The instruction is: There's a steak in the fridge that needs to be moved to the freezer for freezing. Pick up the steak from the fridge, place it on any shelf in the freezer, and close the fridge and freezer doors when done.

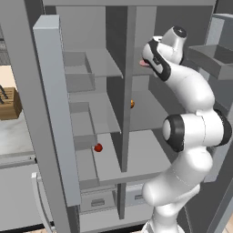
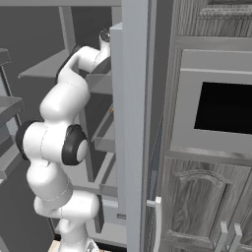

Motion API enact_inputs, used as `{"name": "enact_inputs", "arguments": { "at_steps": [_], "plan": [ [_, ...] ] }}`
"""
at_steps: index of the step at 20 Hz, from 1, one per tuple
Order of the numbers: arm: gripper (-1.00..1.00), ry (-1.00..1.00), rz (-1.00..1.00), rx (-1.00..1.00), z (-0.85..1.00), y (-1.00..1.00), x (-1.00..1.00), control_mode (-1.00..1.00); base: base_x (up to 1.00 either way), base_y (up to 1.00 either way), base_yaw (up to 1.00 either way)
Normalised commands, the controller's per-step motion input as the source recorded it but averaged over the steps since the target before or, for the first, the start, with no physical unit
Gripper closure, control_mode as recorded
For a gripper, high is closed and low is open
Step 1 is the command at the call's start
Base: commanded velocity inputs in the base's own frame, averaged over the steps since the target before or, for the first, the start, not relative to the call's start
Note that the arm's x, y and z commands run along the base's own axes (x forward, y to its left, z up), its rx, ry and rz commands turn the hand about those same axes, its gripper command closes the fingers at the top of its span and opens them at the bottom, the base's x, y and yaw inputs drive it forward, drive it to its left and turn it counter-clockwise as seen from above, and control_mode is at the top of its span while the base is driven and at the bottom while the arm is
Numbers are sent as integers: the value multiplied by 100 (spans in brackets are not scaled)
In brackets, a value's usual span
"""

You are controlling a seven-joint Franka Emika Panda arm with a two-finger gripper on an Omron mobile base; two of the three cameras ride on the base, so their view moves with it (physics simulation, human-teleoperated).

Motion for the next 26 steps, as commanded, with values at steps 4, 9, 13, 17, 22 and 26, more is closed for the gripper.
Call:
{"name": "enact_inputs", "arguments": {
  "at_steps": [4, 9, 13, 17, 22, 26],
  "plan": [
    [100, 2, 1, 0, -6, 0, 43, -100, 0, 0, 0],
    [100, 5, 1, 0, -13, 0, 46, -100, 0, 0, 0],
    [-100, 1, 1, -6, -36, 0, 25, -100, 0, 0, 0],
    [-100, -2, 0, -13, -31, 25, 0, -100, 0, 0, 0],
    [-100, -1, 0, -3, 0, 7, 0, -100, 0, 0, 0],
    [-100, 0, 0, 0, 7, -4, -5, -100, 0, 0, 0]
  ]
}}
